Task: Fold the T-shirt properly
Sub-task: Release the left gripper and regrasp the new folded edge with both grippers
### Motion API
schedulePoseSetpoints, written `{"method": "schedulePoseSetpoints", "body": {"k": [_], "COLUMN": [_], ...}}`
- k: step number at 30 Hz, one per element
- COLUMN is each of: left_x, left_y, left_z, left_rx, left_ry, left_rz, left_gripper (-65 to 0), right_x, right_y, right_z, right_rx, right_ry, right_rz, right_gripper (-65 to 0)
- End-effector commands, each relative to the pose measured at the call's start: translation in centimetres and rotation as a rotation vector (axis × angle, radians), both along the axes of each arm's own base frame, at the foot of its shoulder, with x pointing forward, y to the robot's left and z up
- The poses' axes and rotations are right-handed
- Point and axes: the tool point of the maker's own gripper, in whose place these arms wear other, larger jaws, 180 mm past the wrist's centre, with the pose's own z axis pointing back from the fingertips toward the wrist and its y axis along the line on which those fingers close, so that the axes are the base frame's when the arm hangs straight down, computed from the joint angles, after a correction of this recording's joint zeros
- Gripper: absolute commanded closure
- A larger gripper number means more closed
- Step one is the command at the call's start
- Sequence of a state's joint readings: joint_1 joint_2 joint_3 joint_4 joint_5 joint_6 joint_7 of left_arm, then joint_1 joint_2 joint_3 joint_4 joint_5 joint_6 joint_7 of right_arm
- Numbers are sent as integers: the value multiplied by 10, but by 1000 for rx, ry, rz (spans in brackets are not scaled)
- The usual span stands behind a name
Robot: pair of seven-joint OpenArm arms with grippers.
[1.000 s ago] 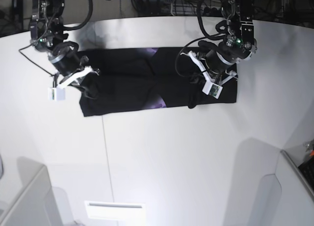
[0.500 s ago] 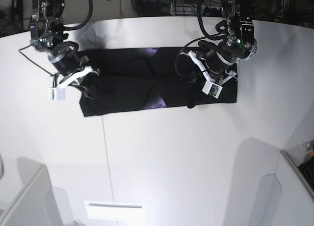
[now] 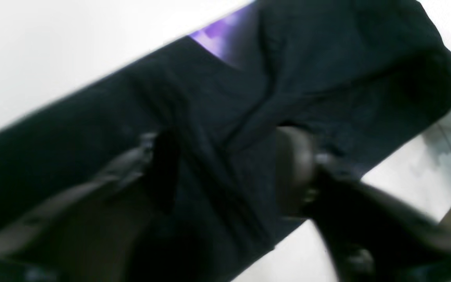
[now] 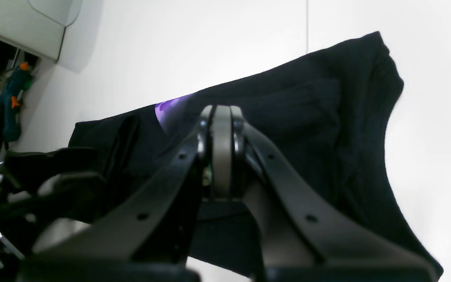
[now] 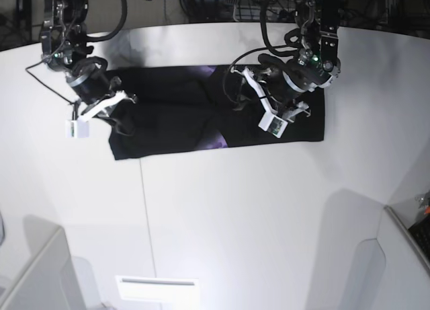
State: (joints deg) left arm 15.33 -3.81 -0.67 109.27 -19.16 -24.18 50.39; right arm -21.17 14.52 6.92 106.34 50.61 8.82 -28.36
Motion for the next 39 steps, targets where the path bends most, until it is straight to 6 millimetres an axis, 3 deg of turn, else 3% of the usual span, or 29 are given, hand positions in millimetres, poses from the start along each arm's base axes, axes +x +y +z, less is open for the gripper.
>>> {"method": "schedulePoseSetpoints", "body": {"k": [1, 3, 5, 6, 9, 10, 11, 15, 17, 21, 28, 35, 39], "left_x": [6, 4, -1, -3, -24, -30, -37, -67, -77, -88, -83, -64, -53], "left_y": [14, 57, 112, 133, 190, 204, 218, 272, 289, 301, 298, 259, 238], "left_z": [12, 8, 6, 8, 11, 12, 12, 3, -3, -15, -16, -31, -35], "left_rx": [-1, 41, 93, 115, 203, 231, 254, 296, 305, 301, 291, 260, 238], "left_ry": [-48, -37, -27, -31, -28, -29, -24, 27, 60, 109, 103, 120, 117], "left_rz": [38, 152, 297, 351, 424, 423, 431, 531, 560, 577, 574, 450, 389], "left_gripper": [-211, 0, 0, 0, 0, 0, 0, 0, 0, 0, 0, 0, 0], "right_x": [3, 3, 4, 5, 11, 12, 14, 19, 23, 21, 11, 6, -1], "right_y": [-7, -7, -3, -4, -5, -6, -7, -19, -27, -39, -52, -55, -34], "right_z": [12, 20, 29, 31, 26, 19, 13, -11, -17, -35, -63, -77, -84], "right_rx": [3, 63, 157, 177, 219, 237, 246, 243, 194, 63, 8, 11, -2], "right_ry": [-43, -53, -56, -53, 17, 55, 84, 158, 168, 199, 273, 313, 340], "right_rz": [-17, -32, -32, -26, 33, 43, 48, 25, 23, 16, -3, -9, 67], "right_gripper": [0, 0, 0, -78, -401, -474, -504, -462, -434, -425, -426, -426, -426]}}
